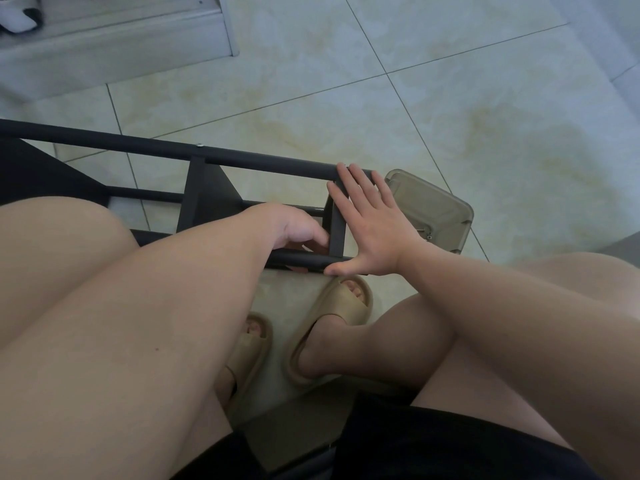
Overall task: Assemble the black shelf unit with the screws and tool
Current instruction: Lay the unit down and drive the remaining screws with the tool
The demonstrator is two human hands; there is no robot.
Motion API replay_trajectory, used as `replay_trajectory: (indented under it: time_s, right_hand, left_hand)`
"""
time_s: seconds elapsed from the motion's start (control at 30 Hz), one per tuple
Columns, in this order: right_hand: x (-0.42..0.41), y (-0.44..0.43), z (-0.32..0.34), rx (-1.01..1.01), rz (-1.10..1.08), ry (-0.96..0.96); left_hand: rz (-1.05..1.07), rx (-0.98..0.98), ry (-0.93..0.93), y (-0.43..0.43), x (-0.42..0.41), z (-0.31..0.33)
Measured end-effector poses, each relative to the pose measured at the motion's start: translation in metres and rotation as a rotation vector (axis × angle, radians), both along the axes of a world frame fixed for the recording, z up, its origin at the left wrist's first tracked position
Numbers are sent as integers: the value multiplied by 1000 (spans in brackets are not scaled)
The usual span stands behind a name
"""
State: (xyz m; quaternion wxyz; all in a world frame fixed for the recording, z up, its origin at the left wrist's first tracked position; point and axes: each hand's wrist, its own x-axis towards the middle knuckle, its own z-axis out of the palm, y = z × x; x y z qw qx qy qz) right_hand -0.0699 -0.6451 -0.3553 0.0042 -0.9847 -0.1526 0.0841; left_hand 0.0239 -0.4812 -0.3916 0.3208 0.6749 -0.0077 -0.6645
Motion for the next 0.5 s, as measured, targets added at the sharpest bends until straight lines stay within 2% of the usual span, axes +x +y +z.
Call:
replay_trajectory:
  time_s: [0.3, 0.5]
  right_hand:
    - [1, -1, -1, 2, 0, -6]
    - [2, -1, 0, 5, 0, -10]
  left_hand:
    - [71, -90, 72, 3, 3, -1]
    - [4, 4, -28, 0, 1, 1]
